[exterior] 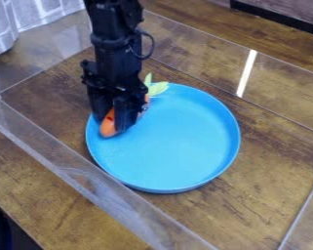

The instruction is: Remove the carrot from inside the blue tray and put it on the table

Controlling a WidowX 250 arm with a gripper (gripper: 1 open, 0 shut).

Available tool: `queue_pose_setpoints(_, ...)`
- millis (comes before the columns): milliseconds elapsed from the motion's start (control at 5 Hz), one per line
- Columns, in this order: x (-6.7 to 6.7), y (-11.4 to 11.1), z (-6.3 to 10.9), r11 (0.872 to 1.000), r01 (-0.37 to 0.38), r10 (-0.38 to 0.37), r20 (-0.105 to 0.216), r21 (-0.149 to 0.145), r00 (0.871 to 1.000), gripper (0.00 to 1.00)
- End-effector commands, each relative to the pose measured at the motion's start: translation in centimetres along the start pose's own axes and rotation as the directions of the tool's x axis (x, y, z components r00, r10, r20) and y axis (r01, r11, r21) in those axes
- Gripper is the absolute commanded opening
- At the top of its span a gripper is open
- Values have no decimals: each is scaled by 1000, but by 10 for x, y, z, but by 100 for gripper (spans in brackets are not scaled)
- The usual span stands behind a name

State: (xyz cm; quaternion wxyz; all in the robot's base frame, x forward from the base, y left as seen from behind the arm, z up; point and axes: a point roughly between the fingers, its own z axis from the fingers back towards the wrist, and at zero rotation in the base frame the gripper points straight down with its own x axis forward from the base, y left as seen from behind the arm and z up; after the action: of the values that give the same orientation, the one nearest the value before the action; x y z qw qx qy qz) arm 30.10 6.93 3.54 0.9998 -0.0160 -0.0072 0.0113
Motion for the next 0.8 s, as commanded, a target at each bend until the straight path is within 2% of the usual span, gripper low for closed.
queue_pose_setpoints(0,17,17,3,999,-30,29,39,25,999,0)
queue_pose_setpoints(600,14,25,16,998,-22,20,43,53,999,0)
